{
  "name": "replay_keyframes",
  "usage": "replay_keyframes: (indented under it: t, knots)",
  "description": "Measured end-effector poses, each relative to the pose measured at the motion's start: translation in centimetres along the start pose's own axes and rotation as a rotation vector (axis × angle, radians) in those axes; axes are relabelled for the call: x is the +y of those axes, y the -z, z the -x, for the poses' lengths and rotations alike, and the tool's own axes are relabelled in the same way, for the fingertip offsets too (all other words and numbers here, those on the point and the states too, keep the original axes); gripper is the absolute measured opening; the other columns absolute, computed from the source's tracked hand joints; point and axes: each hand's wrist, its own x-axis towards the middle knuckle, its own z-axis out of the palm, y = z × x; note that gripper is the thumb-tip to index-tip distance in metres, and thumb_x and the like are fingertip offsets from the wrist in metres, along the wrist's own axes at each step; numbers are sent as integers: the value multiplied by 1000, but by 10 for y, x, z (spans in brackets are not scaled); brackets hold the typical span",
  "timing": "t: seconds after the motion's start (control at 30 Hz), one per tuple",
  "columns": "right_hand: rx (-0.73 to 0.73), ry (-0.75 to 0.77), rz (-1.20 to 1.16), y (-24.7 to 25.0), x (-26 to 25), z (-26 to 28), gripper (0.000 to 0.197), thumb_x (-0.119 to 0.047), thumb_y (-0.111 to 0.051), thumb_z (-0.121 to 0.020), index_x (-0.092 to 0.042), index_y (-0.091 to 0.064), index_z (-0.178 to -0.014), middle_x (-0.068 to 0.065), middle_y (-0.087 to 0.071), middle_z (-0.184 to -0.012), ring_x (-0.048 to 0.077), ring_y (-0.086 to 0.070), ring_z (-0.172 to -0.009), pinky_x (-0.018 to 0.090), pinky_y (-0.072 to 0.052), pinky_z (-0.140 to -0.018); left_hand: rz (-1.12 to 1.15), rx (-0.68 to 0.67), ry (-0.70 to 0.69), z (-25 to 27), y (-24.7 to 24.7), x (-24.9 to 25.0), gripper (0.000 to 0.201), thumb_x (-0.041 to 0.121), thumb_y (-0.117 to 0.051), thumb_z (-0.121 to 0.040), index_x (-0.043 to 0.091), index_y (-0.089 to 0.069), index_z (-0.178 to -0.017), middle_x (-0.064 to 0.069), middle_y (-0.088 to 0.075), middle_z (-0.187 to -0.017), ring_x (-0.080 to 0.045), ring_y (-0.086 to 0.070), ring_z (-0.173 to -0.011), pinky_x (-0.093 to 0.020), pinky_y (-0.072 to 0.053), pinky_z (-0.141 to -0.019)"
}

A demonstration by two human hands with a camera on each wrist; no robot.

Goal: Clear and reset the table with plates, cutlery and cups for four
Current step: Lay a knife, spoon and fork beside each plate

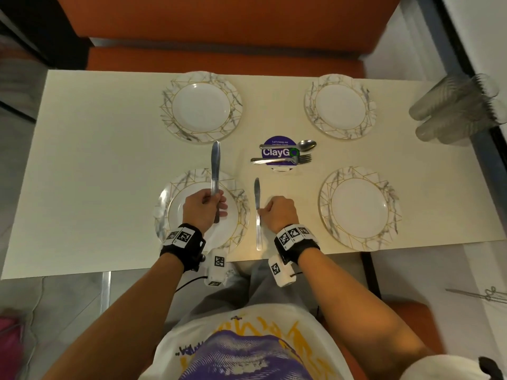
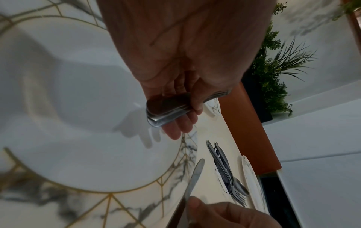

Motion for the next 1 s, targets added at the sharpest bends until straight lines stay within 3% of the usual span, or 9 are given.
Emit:
replay_keyframes:
  t: [0.07,0.17,0.23,0.4,0.6,0.8,0.9,1.0]
  knots:
    - [52,115,-20,0,3,2,21,-27,-73,-88,-16,-66,-105,6,-69,-95,23,-66,-84,38,-58,-78,4,-4,-11,1,1,0,16,8,-59,-103,-1,-70,-110,-17,-74,-94,-23,-71,-75,-35,-65,-67]
    - [17,277,59,-1,4,3,51,-19,-71,-90,-22,-55,-139,9,-60,-110,27,-60,-101,41,-54,-89,-23,10,-24,3,3,-2,17,10,-58,-103,2,-71,-108,-14,-74,-90,-22,-69,-71,-35,-63,-65]
    - [10,304,70,-2,5,1,59,-15,-71,-90,-22,-51,-145,12,-58,-113,30,-58,-105,42,-53,-93,-43,17,-29,4,3,-2,16,11,-58,-103,4,-72,-107,-13,-74,-87,-20,-67,-68,-28,-58,-57]
    - [-14,324,40,-4,8,4,60,-11,-71,-90,-24,-52,-145,9,-55,-104,29,-57,-102,35,-51,-91,-58,14,-35,4,1,-4,16,12,-57,-103,8,-73,-105,-12,-74,-87,-21,-66,-69,-34,-55,-61]
    - [-21,351,43,-6,10,5,59,-13,-70,-91,-25,-51,-145,8,-53,-103,28,-56,-101,34,-50,-91,-109,23,-99,7,-7,-1,19,11,-57,-102,13,-74,-111,-7,-72,-84,-14,-61,-64,-16,-46,-51]
    - [59,322,-130,1,16,5,51,-14,-69,-91,-22,-56,-140,4,-57,-95,18,-56,-87,28,-49,-87,-109,15,-98,7,-21,3,17,21,-63,-101,27,-75,-111,-5,-71,-73,-14,-59,-58,-23,-49,-58]
    - [125,318,-231,14,20,5,33,-10,-64,-93,-16,-66,-126,7,-64,-93,14,-57,-81,23,-48,-85,-68,-20,-98,9,-37,10,15,16,-64,-99,19,-76,-108,-8,-74,-74,-18,-66,-62,-33,-56,-61]
    - [131,293,-336,32,23,0,21,-15,-62,-96,-17,-71,-115,2,-68,-93,9,-59,-80,19,-47,-80,-4,-104,-82,13,-59,18,17,4,-61,-99,10,-75,-105,-15,-75,-81,-30,-73,-71,-47,-64,-74]
